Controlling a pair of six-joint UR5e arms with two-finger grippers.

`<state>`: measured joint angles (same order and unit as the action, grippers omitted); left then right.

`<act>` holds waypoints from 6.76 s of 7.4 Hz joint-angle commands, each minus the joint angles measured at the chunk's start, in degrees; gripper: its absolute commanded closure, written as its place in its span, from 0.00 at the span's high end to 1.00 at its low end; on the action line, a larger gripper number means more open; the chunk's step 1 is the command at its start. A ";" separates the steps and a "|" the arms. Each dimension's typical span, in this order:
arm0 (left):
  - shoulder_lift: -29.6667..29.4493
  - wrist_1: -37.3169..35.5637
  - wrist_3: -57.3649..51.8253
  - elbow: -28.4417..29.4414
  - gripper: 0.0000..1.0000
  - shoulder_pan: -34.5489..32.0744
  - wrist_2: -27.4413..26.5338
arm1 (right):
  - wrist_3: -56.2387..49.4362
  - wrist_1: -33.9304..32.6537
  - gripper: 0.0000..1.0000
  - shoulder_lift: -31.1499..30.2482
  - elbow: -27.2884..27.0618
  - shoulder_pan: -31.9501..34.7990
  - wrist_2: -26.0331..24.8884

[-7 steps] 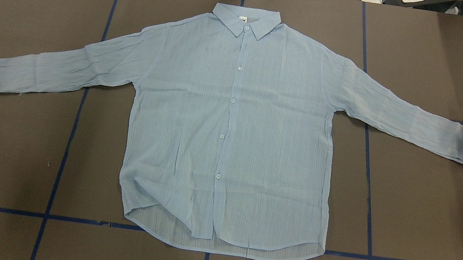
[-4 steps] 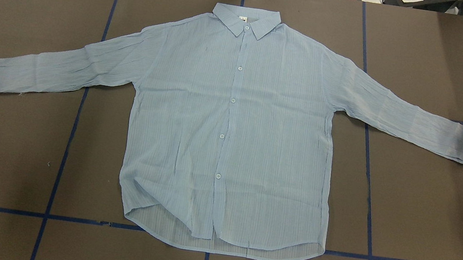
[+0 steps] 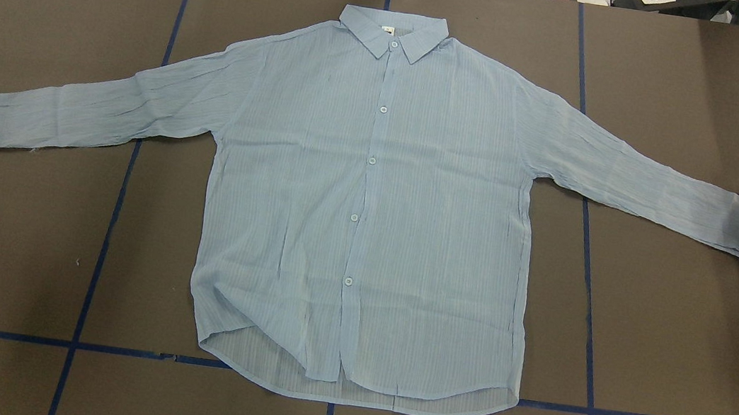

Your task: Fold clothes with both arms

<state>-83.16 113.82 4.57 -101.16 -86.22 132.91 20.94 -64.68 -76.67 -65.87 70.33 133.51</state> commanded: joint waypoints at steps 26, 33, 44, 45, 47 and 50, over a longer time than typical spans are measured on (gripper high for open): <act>-16.77 25.48 29.60 32.07 0.93 21.17 -4.82 | 77.77 -5.89 1.00 42.95 -8.36 -35.19 -28.85; -16.68 24.52 30.06 33.04 0.74 21.71 -4.94 | 75.92 -6.16 1.00 34.66 -17.89 -33.24 -27.95; -20.45 19.43 49.30 19.29 0.00 23.28 -0.83 | 67.89 -6.68 1.00 22.58 -28.22 -30.09 -25.86; -22.73 19.42 57.75 16.03 0.00 27.90 -0.98 | 63.83 -6.51 1.00 18.44 -29.66 -27.81 -23.14; -33.93 17.25 78.12 15.11 0.00 37.39 -3.86 | 55.93 -5.81 1.00 11.67 -30.37 -24.46 -20.84; -52.57 10.29 91.45 20.09 0.00 44.89 -12.82 | 47.55 -5.72 1.00 4.88 -30.20 -23.22 -21.01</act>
<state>-127.69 125.69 90.01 -84.18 -44.23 123.70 71.66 -70.45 -68.95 -96.09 46.76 112.53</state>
